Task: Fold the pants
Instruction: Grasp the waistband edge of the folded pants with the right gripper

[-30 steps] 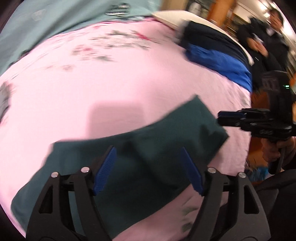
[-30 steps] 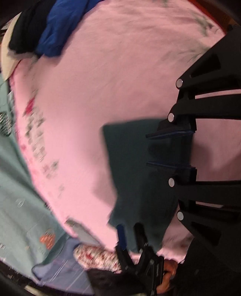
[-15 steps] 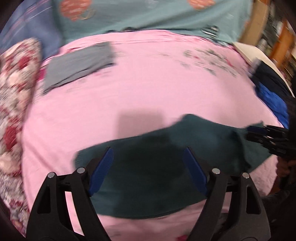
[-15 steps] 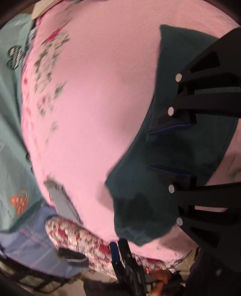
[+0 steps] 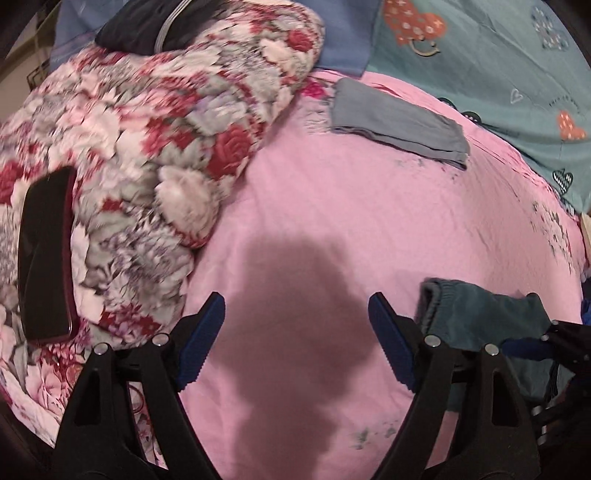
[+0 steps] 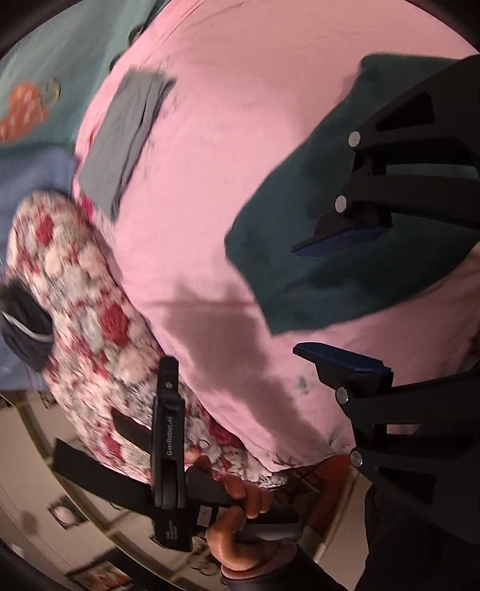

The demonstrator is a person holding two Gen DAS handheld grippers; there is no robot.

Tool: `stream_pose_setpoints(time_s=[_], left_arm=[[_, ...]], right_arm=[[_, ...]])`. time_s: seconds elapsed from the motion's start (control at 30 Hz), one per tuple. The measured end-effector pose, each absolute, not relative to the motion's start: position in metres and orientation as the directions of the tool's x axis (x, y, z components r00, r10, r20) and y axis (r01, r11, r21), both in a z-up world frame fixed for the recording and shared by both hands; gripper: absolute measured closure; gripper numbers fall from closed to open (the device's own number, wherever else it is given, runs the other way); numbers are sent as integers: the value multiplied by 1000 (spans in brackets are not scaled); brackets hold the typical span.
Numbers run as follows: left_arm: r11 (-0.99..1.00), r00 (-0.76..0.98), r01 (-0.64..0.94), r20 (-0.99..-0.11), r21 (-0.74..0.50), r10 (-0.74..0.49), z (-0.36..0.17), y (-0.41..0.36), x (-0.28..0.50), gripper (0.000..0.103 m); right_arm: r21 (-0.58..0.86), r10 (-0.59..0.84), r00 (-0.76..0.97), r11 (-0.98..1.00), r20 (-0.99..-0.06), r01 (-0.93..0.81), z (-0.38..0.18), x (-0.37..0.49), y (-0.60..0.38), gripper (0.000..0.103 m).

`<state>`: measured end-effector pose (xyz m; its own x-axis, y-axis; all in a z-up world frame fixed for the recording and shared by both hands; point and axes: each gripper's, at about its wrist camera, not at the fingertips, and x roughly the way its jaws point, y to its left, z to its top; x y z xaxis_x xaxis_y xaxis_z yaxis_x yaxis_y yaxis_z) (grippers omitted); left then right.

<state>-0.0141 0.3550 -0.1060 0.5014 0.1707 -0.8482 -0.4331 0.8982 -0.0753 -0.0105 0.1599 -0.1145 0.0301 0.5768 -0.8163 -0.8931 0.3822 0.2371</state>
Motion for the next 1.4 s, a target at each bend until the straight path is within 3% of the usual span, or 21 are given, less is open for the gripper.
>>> stream_pose_setpoints(time_s=[0.23, 0.3, 0.37, 0.43, 0.6, 0.73, 1.03, 1.13, 1.23, 1.37, 1.4], left_arm=[[865, 516, -466, -851, -185, 96, -124, 377, -32, 20], [861, 521, -466, -850, -203, 82, -128, 381, -33, 20], [859, 528, -462, -847, -221, 67, -131, 384, -34, 20], [859, 537, -448, -842, -247, 38, -135, 385, -32, 20], [873, 551, -393, -834, -289, -28, -143, 377, -22, 20], [880, 552, -346, -829, -325, -89, -148, 365, -9, 20], [853, 540, -392, -837, -344, -90, -153, 383, -8, 20], [850, 531, -405, -843, -338, -82, -154, 385, -12, 20], [849, 523, -411, -849, -333, -80, -156, 385, -15, 20], [848, 526, -404, -846, -343, -91, -155, 384, -16, 20], [847, 528, -401, -844, -350, -98, -154, 383, -15, 20]], right_arm=[[93, 388, 80, 408, -918, -908, -164, -15, 206, 54], [132, 405, 66, 442, -912, -887, -163, -6, 199, 63], [301, 462, -36, 513, -886, -804, -160, 15, 185, 83], [400, 515, -67, 569, -855, -719, -153, 33, 169, 88], [508, 575, -91, 625, -813, -592, -142, 53, 149, 88], [418, 519, -51, 620, -853, -664, -137, 44, 161, 88], [171, 366, 30, 506, -930, -845, -163, -1, 207, 64], [155, 361, 54, 524, -931, -838, -166, 0, 205, 61], [137, 355, 74, 534, -932, -834, -168, -1, 208, 63], [179, 372, 59, 571, -926, -801, -167, 9, 205, 85], [207, 389, 48, 585, -920, -784, -164, 14, 201, 86]])
